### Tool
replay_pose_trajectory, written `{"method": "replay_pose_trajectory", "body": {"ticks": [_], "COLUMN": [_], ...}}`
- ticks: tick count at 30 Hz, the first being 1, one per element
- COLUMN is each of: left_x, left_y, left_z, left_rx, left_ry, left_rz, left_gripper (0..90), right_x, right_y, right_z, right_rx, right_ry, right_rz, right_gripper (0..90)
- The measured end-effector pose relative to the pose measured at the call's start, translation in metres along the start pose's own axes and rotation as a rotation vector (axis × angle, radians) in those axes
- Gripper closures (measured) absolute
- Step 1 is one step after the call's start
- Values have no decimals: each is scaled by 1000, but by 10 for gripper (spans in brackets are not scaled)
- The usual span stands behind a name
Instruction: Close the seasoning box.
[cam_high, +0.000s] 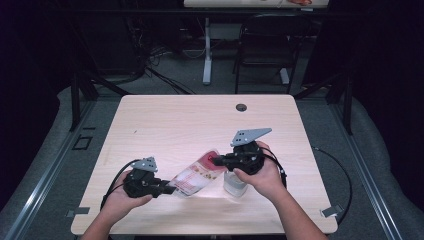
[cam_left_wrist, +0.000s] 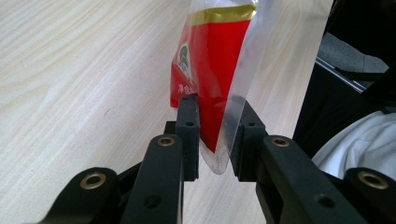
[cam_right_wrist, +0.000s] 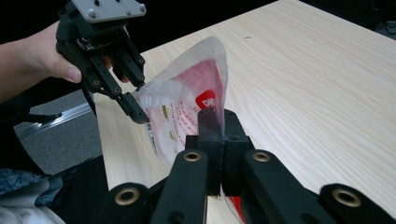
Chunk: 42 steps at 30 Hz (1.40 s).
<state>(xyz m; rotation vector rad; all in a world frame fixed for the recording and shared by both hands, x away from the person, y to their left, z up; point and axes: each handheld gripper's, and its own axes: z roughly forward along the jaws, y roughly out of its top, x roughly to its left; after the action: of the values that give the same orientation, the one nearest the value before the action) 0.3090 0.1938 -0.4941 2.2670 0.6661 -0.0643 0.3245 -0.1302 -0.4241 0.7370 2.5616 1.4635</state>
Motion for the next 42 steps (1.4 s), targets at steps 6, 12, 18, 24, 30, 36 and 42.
{"method": "replay_pose_trajectory", "body": {"ticks": [6,12,18,24,30,36,42], "left_x": [0,1,1,0,-1,-3,-3], "left_y": [2,4,6,10,14,18,21], "left_z": [-4,-7,-10,-14,-18,-21,-27], "left_rx": [-2,-2,-6,-8,-10,-8,-16], "left_ry": [11,1,6,9,17,32,12], "left_rz": [3,6,5,15,23,25,27], "left_gripper": [766,767,768,769,770,772,772], "right_x": [-2,-4,-6,-7,-8,-8,-8], "right_y": [-3,-6,-10,-13,-16,-18,-19], "right_z": [-1,0,-2,-3,-6,-8,-10], "right_rx": [-12,-15,-37,-56,-69,-85,-96], "right_ry": [-2,-1,6,5,1,-4,-13], "right_rz": [9,11,27,40,46,53,51], "right_gripper": [900,900,899,899,899,899,897]}}
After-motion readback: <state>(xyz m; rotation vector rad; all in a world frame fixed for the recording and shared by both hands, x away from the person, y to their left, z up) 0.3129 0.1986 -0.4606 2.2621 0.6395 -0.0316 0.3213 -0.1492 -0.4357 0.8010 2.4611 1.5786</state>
